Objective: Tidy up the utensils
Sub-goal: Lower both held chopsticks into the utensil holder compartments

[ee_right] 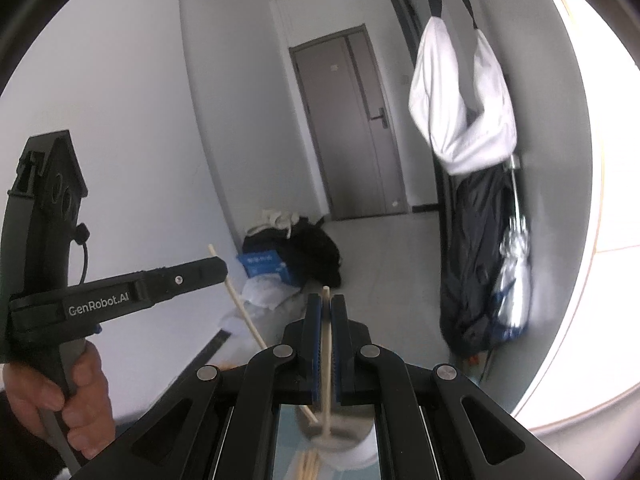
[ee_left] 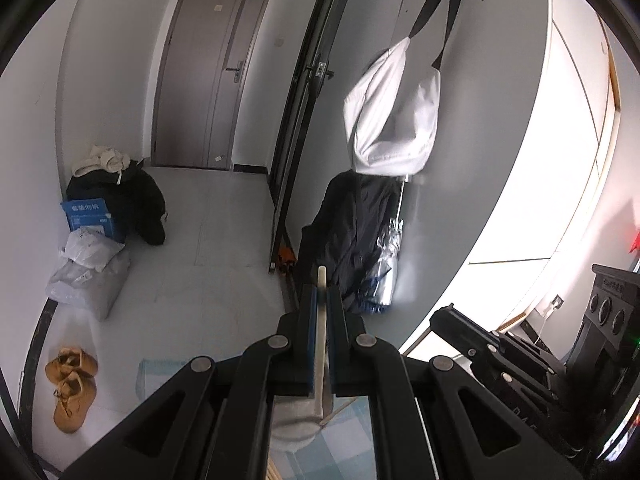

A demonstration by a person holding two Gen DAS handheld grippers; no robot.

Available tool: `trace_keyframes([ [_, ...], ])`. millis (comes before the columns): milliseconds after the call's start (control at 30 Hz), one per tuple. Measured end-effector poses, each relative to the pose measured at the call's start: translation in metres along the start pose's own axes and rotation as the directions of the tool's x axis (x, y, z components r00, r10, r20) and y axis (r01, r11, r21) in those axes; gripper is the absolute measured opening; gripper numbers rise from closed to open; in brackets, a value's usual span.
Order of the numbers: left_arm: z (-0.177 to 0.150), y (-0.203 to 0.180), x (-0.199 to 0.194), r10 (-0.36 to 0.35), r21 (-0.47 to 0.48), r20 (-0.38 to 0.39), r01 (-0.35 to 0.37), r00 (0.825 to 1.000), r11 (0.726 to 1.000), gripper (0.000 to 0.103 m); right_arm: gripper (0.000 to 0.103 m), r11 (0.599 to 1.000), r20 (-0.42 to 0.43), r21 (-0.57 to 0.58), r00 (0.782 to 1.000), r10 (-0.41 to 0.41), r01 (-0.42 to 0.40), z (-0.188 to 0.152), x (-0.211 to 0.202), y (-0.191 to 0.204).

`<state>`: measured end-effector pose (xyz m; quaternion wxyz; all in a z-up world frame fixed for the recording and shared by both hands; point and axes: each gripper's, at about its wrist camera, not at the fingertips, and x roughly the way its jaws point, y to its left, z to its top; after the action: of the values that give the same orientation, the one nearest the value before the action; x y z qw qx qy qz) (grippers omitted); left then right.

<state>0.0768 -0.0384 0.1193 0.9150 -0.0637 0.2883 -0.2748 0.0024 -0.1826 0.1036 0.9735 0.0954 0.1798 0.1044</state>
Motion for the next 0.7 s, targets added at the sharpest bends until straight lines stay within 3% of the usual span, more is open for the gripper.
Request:
trace_keyframes([
  [300, 0.011, 0.023, 0.033, 0.039, 0.01, -0.014, -0.039, 0.999, 0.999, 0.001, 0.004, 1.0, 0.022, -0.011, 1.0, -0.021, 0.022, 0.022, 0.042, -0.017],
  [500, 0.009, 0.043, 0.059, 0.045, -0.014, -0.044, -0.045, 0.998, 0.999, 0.001, 0.004, 0.998, -0.022, 0.05, 0.999, -0.023, 0.024, 0.012, 0.078, -0.035],
  [700, 0.0, 0.057, 0.082, 0.021, -0.033, -0.088, -0.024, 0.996, 0.999, 0.001, 0.004, 0.999, -0.048, 0.031, 0.999, -0.007, 0.008, -0.003, 0.102, -0.04],
])
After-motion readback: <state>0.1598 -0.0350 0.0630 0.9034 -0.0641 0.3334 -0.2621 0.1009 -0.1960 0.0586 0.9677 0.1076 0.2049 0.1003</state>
